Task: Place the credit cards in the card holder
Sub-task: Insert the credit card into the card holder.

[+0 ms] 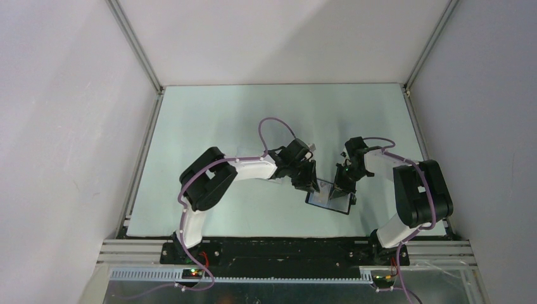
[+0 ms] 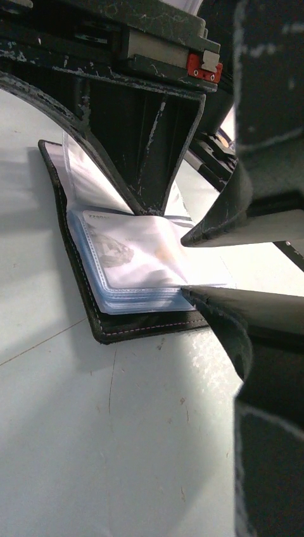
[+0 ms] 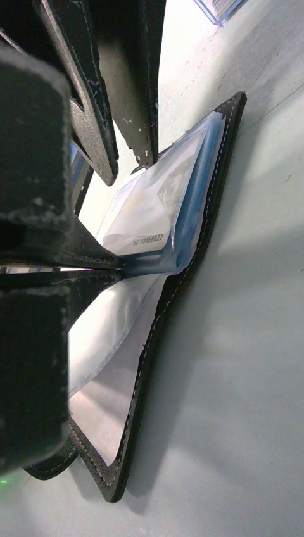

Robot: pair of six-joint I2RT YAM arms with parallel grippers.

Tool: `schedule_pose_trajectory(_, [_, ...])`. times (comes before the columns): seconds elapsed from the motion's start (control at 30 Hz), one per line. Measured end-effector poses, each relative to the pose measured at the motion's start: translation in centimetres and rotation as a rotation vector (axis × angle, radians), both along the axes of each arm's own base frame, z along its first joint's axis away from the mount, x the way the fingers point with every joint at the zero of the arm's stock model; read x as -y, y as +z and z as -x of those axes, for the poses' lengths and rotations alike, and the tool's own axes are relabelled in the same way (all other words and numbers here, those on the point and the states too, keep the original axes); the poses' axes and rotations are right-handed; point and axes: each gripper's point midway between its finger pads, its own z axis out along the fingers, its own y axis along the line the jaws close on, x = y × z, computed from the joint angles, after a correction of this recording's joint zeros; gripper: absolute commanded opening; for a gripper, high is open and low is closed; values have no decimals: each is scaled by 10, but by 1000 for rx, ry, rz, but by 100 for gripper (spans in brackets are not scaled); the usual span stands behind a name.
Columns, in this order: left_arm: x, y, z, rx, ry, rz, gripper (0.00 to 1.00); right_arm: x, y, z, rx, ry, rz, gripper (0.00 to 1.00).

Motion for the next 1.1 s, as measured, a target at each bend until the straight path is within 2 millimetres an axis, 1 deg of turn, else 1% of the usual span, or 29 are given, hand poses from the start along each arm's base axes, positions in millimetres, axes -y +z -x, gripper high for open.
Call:
schedule_pose_trajectory(0.37, [-4, -4, -2, 11, 8, -29, 36, 0, 0, 0, -2, 1, -1, 0])
schedule_pose_trajectory(0.43, [-4, -3, -2, 11, 8, -29, 34, 0, 0, 0, -3, 1, -2, 0])
schedule_pose_trajectory(0.53, [-5, -3, -1, 15, 2, -34, 27, -1, 0, 0, -4, 2, -3, 0])
schedule_pose_trajectory(0.73, [-4, -2, 1, 17, -8, -48, 21, -1, 0, 0, -5, 2, -3, 0])
schedule_pose_trajectory(0.9, [-3, -1, 3, 19, -9, -57, 21, -1, 0, 0, -4, 2, -3, 0])
schedule_pose_trajectory(1.1, [3, 10, 4, 32, -27, -50, 21, -1, 0, 0, -4, 4, -3, 0])
